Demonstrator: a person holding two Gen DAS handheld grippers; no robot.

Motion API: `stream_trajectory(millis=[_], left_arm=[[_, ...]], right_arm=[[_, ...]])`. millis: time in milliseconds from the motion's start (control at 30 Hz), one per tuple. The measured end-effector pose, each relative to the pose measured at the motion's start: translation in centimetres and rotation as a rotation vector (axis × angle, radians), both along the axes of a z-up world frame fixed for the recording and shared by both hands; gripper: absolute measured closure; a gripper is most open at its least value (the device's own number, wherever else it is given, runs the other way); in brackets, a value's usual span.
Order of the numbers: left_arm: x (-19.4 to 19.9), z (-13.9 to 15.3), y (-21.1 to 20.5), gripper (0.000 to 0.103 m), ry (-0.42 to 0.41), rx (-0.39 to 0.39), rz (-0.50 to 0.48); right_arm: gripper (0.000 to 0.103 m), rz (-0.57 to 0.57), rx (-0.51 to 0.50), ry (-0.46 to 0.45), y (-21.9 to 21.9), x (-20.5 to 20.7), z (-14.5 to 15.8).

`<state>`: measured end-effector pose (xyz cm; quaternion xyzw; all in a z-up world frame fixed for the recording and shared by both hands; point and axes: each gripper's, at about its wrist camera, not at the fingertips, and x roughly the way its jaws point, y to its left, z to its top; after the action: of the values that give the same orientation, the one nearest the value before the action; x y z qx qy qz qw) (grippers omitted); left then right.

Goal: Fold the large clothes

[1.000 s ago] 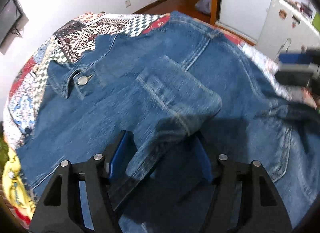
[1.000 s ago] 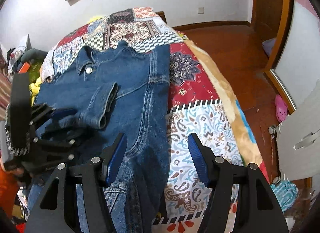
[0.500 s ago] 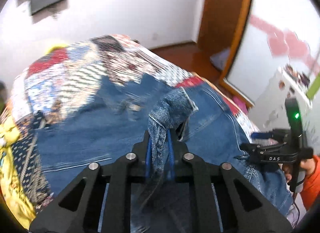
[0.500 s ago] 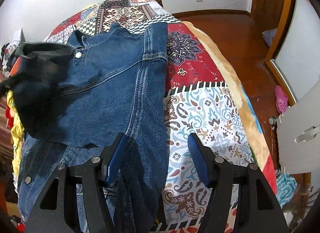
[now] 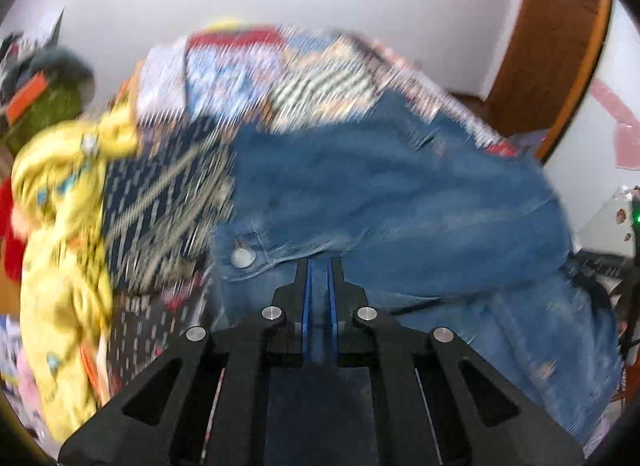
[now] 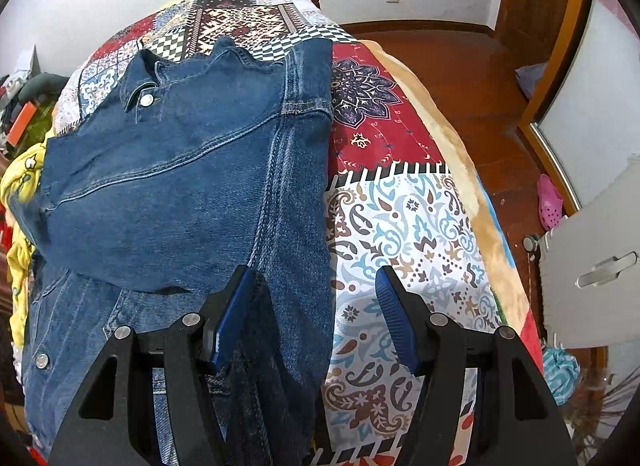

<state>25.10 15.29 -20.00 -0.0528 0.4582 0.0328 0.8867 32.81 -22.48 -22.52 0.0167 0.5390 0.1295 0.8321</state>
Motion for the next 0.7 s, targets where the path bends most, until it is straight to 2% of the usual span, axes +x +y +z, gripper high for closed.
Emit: stream_trajectory(millis=[100, 200, 233, 267, 300, 367, 433, 567, 600, 700], left_arm=[[-1.4, -2.7, 1.3, 0.097, 0.09, 0.006, 0.038], [-2.6, -4.1, 2.8, 0.093, 0.149, -0.019, 0.07], [-2.9, -4.0, 3.3, 0.092, 0.149, -0.023, 0.078], [-3.0, -3.8, 3.8, 0.086, 0.141, -0.024, 0.087], [-3.0, -3.5, 4.3, 0.073, 0.128, -0.026, 0.1], [-2.7, -2.3, 5.3, 0.055, 0.082, -0.029, 0.128], [-1.9, -0.9, 6.0, 0.052, 0.04, -0.033, 0.141], [1.2, 0.7, 7.3, 0.046, 0.01, -0.082, 0.124], [2.2, 1.0, 7.6, 0.043, 0.0, -0.098, 0.117], [4.8, 1.0, 7.9, 0.042, -0.004, -0.12, 0.105]], right_arm=[[0.043, 0.002, -0.01, 0.001, 0.1, -0.1, 0.1], [0.043, 0.001, -0.02, 0.001, 0.2, -0.1, 0.3], [0.043, 0.002, -0.018, 0.001, 0.2, -0.1, 0.5], [0.043, 0.003, -0.013, -0.001, 0.3, -0.1, 0.8], [0.043, 0.005, -0.007, -0.005, 0.3, 0.0, 1.0], [0.043, 0.008, 0.008, -0.018, 0.5, 0.2, 1.7], [0.043, 0.01, 0.009, -0.041, 0.7, 0.7, 2.4], [0.042, 0.019, 0.035, -0.093, 1.3, 2.3, 4.1], [0.04, 0.017, 0.044, -0.1, 1.3, 2.8, 4.3], [0.037, 0.0, 0.066, -0.114, 1.5, 4.6, 4.4]])
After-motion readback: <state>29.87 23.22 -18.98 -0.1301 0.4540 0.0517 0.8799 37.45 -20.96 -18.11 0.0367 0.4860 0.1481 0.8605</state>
